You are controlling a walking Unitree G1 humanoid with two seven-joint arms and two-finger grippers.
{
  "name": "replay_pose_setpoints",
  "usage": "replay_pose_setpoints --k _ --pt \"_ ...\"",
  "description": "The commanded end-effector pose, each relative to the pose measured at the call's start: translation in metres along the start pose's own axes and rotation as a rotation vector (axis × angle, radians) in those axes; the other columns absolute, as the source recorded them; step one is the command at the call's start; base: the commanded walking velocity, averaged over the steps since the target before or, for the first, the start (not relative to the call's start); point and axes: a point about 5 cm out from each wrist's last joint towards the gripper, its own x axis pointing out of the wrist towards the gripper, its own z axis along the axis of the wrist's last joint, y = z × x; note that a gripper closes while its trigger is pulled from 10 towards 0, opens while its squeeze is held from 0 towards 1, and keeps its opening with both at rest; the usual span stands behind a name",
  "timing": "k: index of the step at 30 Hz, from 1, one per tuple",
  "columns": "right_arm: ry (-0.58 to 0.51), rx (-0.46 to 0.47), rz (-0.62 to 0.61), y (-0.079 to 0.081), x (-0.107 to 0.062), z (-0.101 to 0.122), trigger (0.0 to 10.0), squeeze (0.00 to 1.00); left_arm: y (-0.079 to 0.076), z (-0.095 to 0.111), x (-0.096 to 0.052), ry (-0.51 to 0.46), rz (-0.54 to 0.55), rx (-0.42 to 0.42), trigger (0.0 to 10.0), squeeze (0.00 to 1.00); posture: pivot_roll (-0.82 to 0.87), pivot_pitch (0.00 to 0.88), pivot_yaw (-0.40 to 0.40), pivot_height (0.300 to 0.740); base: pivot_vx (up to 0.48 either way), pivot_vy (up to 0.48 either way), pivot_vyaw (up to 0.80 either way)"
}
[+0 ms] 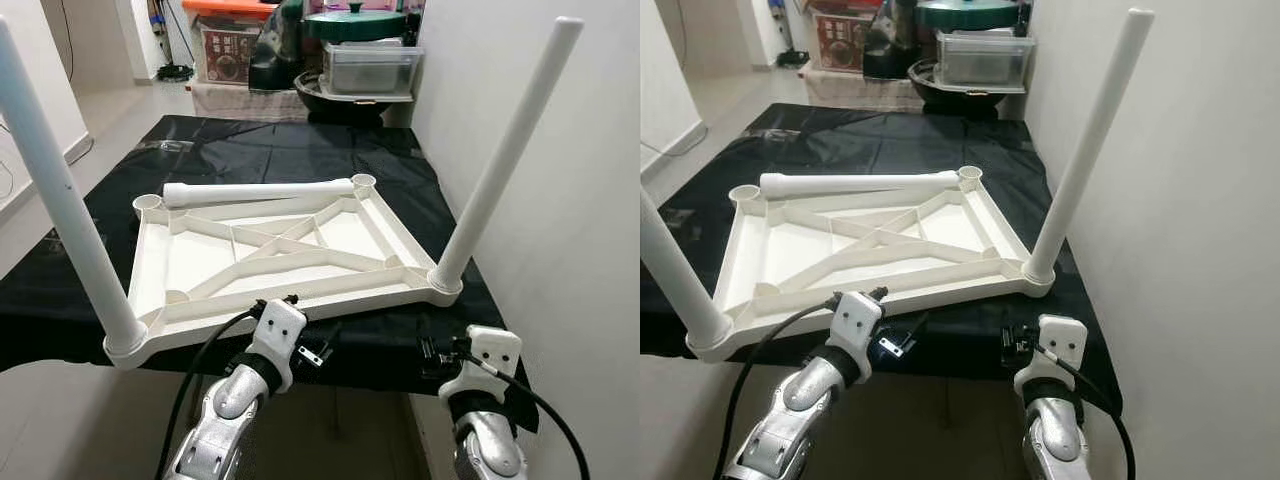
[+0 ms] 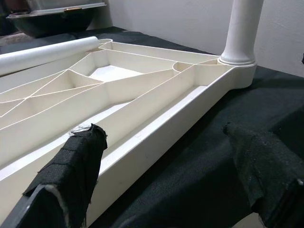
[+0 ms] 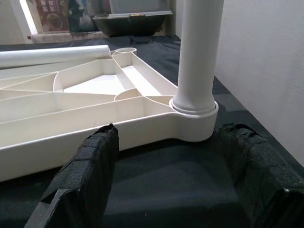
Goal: Building children table
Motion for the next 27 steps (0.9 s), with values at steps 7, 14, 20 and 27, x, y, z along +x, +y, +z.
replay_pose_setpoints --k 7,14,20,27 --pt "0.016 -0.007 -0.014 0.001 -0.0007 0.002 10.0 0.0 -0.0034 -0.0043 -0.0013 0.019 -0.02 0.0 10.0 0.0 0.05 0.0 -0.044 0.74 -0.126 0.0 0.0" --pt "0.03 -0.016 -0.002 0.0041 -0.0007 0.0016 10.0 0.0 -0.0049 -0.0043 -0.0009 0.027 -0.025 0.008 10.0 0.0 0.05 0.0 -0.046 0.74 -0.387 0.0 0.0" --pt "0.04 -0.019 0.005 0.0049 -0.0004 0.0006 10.0 0.0 -0.0062 -0.0063 -0.0001 0.045 -0.033 0.017 10.0 0.0 0.06 0.0 -0.058 0.74 -0.35 0.0 0.0" --pt "0.059 -0.022 0.004 0.005 -0.0003 -0.0012 10.0 0.0 0.0003 -0.0072 0.0008 0.063 0.011 -0.009 10.0 0.0 0.05 0.0 -0.054 0.74 -0.037 0.0 0.0"
